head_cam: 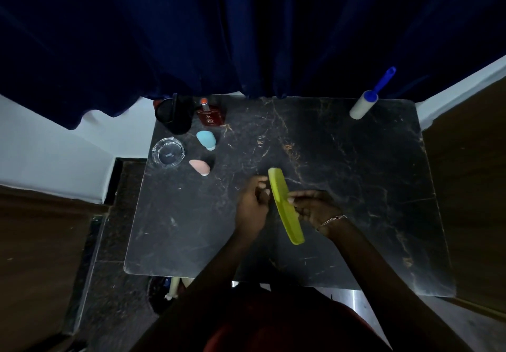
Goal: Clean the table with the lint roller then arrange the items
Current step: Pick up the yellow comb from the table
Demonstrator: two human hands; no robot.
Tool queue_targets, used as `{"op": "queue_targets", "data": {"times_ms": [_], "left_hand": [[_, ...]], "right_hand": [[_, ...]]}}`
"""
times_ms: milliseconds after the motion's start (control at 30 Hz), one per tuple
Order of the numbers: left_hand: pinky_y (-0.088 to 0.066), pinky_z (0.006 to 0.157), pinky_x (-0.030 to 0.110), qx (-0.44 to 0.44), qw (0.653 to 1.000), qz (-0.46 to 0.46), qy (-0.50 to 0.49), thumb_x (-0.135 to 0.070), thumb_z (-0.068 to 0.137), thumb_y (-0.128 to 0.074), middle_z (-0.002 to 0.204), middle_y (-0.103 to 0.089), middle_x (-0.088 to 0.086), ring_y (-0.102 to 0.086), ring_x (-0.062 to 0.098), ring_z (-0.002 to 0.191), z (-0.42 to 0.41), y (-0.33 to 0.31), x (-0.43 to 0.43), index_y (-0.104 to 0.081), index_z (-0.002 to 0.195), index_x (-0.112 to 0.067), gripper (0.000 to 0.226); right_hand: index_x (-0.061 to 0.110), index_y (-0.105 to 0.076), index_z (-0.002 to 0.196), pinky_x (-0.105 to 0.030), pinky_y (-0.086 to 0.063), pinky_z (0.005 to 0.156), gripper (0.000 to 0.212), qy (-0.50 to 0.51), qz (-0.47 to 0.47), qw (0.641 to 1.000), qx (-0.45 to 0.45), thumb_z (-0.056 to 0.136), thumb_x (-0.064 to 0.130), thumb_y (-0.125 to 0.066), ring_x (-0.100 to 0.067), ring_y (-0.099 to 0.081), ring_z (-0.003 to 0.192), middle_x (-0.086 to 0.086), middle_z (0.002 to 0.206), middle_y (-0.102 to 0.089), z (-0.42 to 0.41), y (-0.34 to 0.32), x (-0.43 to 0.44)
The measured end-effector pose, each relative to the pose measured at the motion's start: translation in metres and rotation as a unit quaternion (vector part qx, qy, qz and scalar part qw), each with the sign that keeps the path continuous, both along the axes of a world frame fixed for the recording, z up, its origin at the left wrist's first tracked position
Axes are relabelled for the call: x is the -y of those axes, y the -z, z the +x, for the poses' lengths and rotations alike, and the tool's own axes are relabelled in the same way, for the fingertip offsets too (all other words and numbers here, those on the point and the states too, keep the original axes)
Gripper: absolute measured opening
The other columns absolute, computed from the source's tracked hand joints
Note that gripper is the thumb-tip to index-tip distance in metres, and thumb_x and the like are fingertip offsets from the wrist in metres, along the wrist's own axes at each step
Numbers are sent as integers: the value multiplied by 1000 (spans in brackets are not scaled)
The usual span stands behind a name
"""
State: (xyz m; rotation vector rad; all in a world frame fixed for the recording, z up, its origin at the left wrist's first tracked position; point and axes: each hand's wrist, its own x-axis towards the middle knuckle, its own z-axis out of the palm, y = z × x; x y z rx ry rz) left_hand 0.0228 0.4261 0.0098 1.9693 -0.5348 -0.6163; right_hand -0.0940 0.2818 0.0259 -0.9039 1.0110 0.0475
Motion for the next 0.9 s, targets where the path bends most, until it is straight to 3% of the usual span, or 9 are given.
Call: {"op": "queue_targets", "data": {"times_ms": [67, 133, 267, 367, 500, 600, 733, 800, 900], "left_hand": [[-61, 82, 34, -75, 996, -8, -49, -5, 94, -60, 100, -72, -5, -71, 14, 92, -2, 1, -1, -63, 118, -22, 30], [-64, 78, 40, -130, 989, -30, -58, -10, 99, -61, 97, -75, -3, -74, 17, 89, -5, -2, -1, -67, 111, -18, 16], [-60, 85, 29, -122, 990, -17, -67, -1, 92, -66, 101, -77, -3, -72, 10, 94, -5, -7, -2, -71, 112, -13, 24], [-58, 86, 29, -155, 983, -9, -101, 7, 88, -64, 95, -75, -3, -70, 9, 89, 2, -7, -2, -71, 105, -15, 28], [-55, 82, 24, -154, 978, -19, -142, 3, 88, -65, 92, -74, 1, -68, 7, 81, 16, -6, -2, -68, 104, -12, 22], [-48, 74, 9, -147, 973, -11, -180, -6, 94, -64, 97, -71, -1, -64, 1, 81, 30, -5, -3, -62, 116, -14, 23], [-47, 73, 6, -143, 970, -9, -195, -5, 95, -64, 98, -70, 3, -66, 12, 88, 44, -5, -12, -60, 123, -9, 28], [-47, 74, 5, -142, 969, -11, -204, -3, 94, -64, 104, -71, 10, -67, 18, 94, 49, -4, -16, -59, 122, -7, 28], [-51, 83, 17, -140, 969, -9, -201, -4, 95, -66, 110, -73, 18, -70, 28, 102, 57, -2, -21, -60, 122, -6, 27]], "right_hand": [[11, -72, 95, -27, -58, 63, 16, 4, -28, 999, -15, 82, 2, -73, -18, -72, 76, -9, 88, -76, 6, -1, -4], [8, -69, 101, -26, -58, 60, 19, 9, -41, 999, -23, 83, 2, -72, -15, -71, 73, -7, 87, -75, 13, 0, -9], [7, -66, 102, -25, -57, 59, 19, 14, -37, 999, -25, 85, 0, -70, -14, -72, 72, -6, 88, -75, 24, 3, -19], [9, -67, 101, -31, -59, 68, 21, 2, -34, 999, -25, 83, -1, -71, -19, -72, 80, -8, 93, -74, 33, 3, -24], [10, -68, 94, -32, -59, 65, 22, -17, -65, 997, -32, 80, -6, -71, -23, -71, 80, -13, 94, -74, 58, 0, -23], [2, -65, 104, -37, -59, 71, 23, -11, -81, 995, -56, 84, -10, -65, -25, -67, 80, -17, 95, -70, 88, 6, -16], [-6, -59, 118, -49, -56, 90, 31, -9, -83, 994, -74, 87, -11, -62, -30, -62, 93, -22, 103, -64, 139, 14, -4], [-6, -60, 116, -48, -56, 88, 30, -10, -96, 992, -83, 87, -11, -63, -29, -62, 93, -22, 101, -63, 164, 15, 0], [0, -61, 101, -45, -56, 79, 19, -14, -110, 990, -84, 87, -13, -62, -27, -62, 84, -22, 99, -61, 192, 16, 1]]}}
